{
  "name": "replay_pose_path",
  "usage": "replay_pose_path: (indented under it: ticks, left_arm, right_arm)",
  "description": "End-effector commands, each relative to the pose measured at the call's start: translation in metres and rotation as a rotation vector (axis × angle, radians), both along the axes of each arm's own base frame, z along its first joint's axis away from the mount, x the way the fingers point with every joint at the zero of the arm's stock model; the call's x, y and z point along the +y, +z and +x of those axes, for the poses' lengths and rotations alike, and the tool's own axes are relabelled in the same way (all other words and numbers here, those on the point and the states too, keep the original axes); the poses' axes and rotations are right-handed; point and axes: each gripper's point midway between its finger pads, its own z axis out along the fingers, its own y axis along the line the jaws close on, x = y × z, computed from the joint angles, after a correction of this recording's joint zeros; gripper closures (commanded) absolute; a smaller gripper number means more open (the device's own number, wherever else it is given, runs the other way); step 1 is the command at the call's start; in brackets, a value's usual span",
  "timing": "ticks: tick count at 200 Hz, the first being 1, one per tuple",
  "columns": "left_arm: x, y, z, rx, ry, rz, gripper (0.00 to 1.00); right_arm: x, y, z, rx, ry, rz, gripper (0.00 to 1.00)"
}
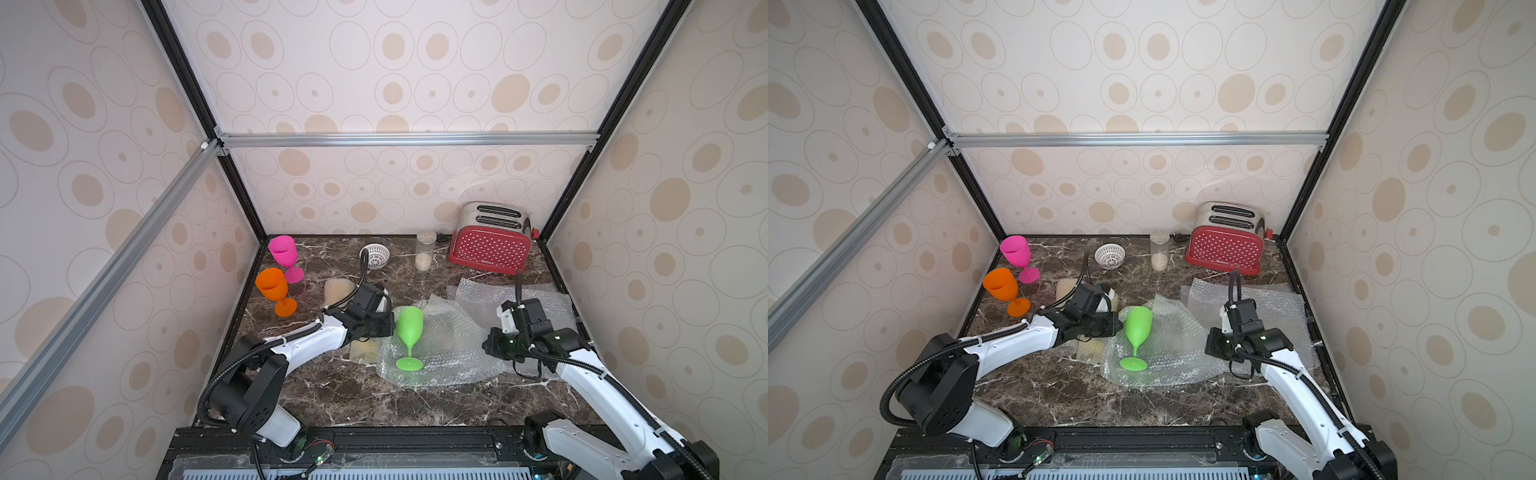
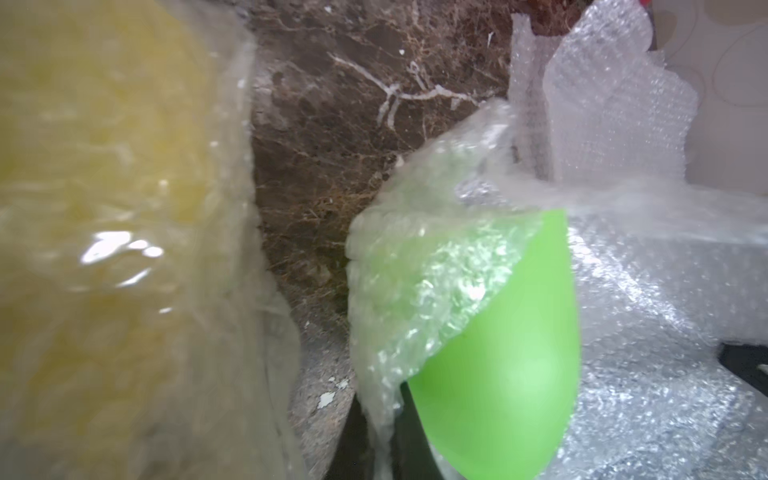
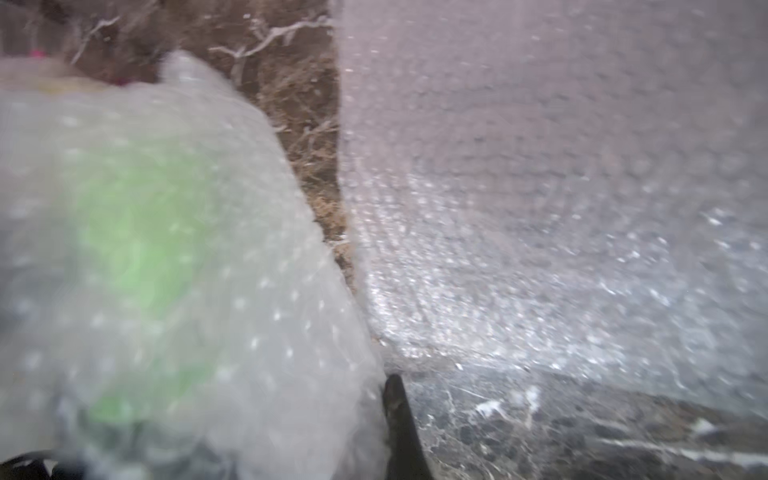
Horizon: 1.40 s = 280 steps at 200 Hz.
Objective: Unpack wine glasses from bubble wrap
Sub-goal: Unwrap the bubble wrap at the center of the board.
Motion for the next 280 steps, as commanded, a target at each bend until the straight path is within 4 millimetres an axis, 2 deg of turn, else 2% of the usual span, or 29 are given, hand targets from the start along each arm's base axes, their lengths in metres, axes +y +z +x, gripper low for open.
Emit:
replay_pose_path:
  ticks: [1,21,33,39,49,59,89,100,118,134,166,193,213,241,259,280]
  left_arm:
    - [0.01,0.007,0.005,-0.01,0.058,-0.043,0.92]
    - [0.018,0.001,0.002,0.001,0.079,-0.053,0.93]
    - [0.016,0.0,0.001,0.006,0.073,-0.062,0.93]
    - [0.014,0.0,0.001,0.01,0.068,-0.071,0.93]
    - [0.012,0.002,0.001,0.009,0.064,-0.084,0.93]
    - [0.011,0.003,0.002,0.006,0.063,-0.089,0.93]
    - [0.011,0.0,0.001,0.011,0.06,-0.079,0.93]
    - [0.01,-0.002,0.0,0.015,0.055,-0.079,0.93]
    - [0.009,-0.004,-0.001,0.021,0.051,-0.077,0.93]
    - [0.009,-0.003,-0.001,0.019,0.047,-0.075,0.88]
    - [0.01,0.006,0.002,-0.002,0.041,-0.059,0.75]
    - [0.014,0.018,0.005,-0.028,0.039,-0.034,0.62]
    - [0.018,0.028,0.005,-0.049,0.042,-0.013,0.57]
    - [0.022,0.041,0.004,-0.077,0.042,-0.008,0.56]
    - [0.024,0.045,0.001,-0.085,0.041,-0.011,0.56]
    - [0.025,0.043,-0.004,-0.083,0.035,-0.019,0.56]
  right_arm:
    - [-0.026,-0.016,-0.022,0.112,-0.12,-0.073,1.0]
    - [-0.029,-0.024,-0.026,0.149,-0.134,-0.067,1.0]
    - [-0.025,-0.023,-0.025,0.151,-0.115,-0.051,0.95]
    - [-0.023,-0.022,-0.024,0.15,-0.103,-0.042,0.89]
    - [-0.02,-0.018,-0.021,0.143,-0.092,-0.032,0.7]
    - [-0.022,-0.014,-0.019,0.133,-0.095,-0.042,0.57]
    - [-0.043,0.001,-0.019,0.093,-0.144,-0.141,0.32]
    - [-0.051,0.008,-0.02,0.086,-0.168,-0.15,0.28]
    - [-0.054,0.023,-0.016,0.044,-0.188,-0.135,0.28]
    - [-0.052,0.039,-0.01,-0.005,-0.178,-0.119,0.28]
    - [-0.014,0.06,0.002,-0.061,-0.08,0.058,0.36]
    - [0.032,0.058,0.009,-0.094,0.035,0.12,0.38]
    - [0.077,0.047,0.015,-0.098,0.128,0.158,0.39]
    - [0.14,0.025,0.021,-0.081,0.249,0.198,0.41]
    - [0.173,0.006,0.019,-0.038,0.311,0.211,0.43]
    - [0.202,-0.015,0.014,0.014,0.364,0.214,0.45]
